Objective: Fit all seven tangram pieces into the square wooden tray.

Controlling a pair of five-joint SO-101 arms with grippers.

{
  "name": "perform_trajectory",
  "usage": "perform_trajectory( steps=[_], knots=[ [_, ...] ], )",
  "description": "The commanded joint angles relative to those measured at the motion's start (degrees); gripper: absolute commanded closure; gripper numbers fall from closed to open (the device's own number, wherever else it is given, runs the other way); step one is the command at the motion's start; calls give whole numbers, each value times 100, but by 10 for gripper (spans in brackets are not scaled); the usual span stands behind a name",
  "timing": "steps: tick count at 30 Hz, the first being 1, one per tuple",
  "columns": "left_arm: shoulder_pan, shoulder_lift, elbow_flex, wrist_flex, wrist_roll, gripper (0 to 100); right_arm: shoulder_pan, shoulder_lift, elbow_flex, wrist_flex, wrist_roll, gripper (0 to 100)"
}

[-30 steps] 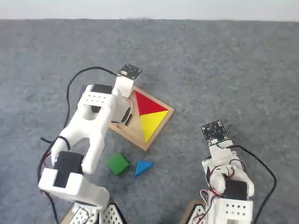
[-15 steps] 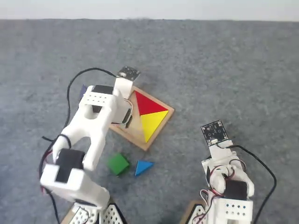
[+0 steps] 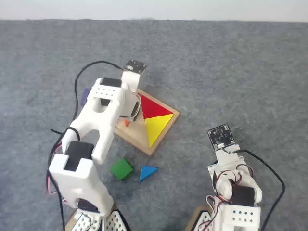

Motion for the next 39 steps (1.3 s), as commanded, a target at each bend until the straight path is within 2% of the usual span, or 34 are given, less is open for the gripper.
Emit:
perform_trajectory(
  steps=[1,6,12,17,22,31,39],
  knots=[
    [97,-35,-505,70,158,900,-22,-92,97,13,44,991],
    [193,-44,-576,97,158,903,-22,-92,97,13,44,991],
    [149,-316,-365,738,229,914,-22,-92,97,13,44,991],
    [149,-853,558,237,193,912,-22,-92,97,13,44,991],
    [149,-853,787,149,220,912,-22,-92,97,13,44,991],
    [149,79,31,0,237,912,-22,-92,97,13,44,991],
    [149,659,-1095,281,246,912,-22,-92,97,13,44,991]
  ],
)
